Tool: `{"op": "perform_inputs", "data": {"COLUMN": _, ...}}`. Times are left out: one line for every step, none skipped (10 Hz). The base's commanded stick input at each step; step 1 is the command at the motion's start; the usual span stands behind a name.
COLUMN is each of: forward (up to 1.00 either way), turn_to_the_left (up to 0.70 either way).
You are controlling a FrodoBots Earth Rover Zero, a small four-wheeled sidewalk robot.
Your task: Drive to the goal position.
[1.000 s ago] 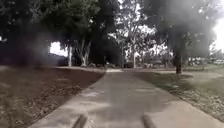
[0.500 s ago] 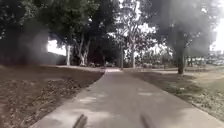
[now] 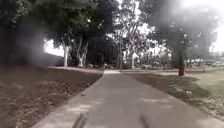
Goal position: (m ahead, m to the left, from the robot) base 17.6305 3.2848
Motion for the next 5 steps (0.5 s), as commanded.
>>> {"op": "perform_inputs", "data": {"forward": 0.7, "turn_to_the_left": 0.0}}
{"op": "perform_inputs", "data": {"forward": 0.7, "turn_to_the_left": 0.0}}
{"op": "perform_inputs", "data": {"forward": 0.7, "turn_to_the_left": 0.0}}
{"op": "perform_inputs", "data": {"forward": 0.7, "turn_to_the_left": 0.0}}
{"op": "perform_inputs", "data": {"forward": 0.7, "turn_to_the_left": 0.0}}
